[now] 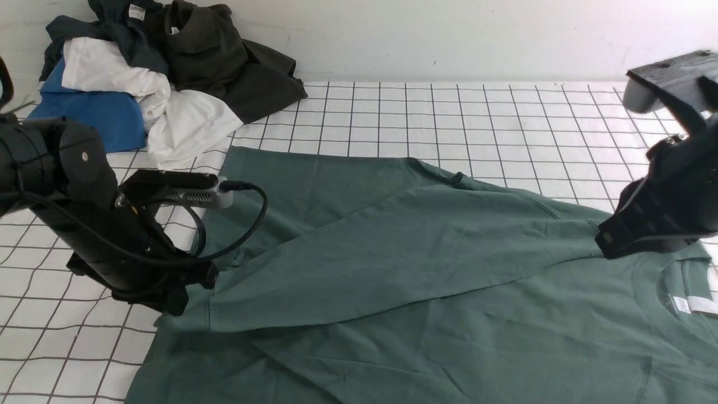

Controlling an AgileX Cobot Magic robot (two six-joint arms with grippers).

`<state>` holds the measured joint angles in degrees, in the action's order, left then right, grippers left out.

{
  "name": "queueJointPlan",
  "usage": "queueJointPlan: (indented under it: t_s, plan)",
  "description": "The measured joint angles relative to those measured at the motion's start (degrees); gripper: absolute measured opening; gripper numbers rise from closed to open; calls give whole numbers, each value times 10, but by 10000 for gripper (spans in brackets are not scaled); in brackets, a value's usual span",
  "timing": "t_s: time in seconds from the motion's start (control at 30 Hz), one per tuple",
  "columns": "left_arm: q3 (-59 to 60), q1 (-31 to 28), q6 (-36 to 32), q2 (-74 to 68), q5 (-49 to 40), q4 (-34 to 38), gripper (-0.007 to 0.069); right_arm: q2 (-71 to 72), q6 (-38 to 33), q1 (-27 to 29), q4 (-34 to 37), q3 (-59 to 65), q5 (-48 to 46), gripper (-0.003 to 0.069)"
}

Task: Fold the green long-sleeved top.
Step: Use the left arm to drag and drop the cuff onto the cuff closest to the left arm, then use both arms simultaneously to clamp the lower edge of the clothing fabric

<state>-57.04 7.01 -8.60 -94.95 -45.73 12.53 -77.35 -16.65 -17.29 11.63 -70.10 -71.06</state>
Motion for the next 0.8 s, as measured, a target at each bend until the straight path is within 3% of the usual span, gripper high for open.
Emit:
queueJointPlan:
  t_s: [0.1, 0.3, 0.53, 0.67, 0.8]
  plan:
    - [5, 0, -8, 1, 5, -1, 152, 0, 0, -20, -1, 0, -1, -15]
    - [6, 32, -48, 70, -15, -2, 395, 16, 11, -103, -7, 1, -1, -15]
    - [48, 170, -162, 163, -130, -37, 437, 101, 13, -181, -6, 91, -1, -15]
    - [107, 200, -202, 165, -181, -88, 437, 155, 14, -184, -26, 152, -4, -15]
    - [172, 201, -253, 164, -150, -105, 437, 199, 25, -184, -42, 186, -6, -15]
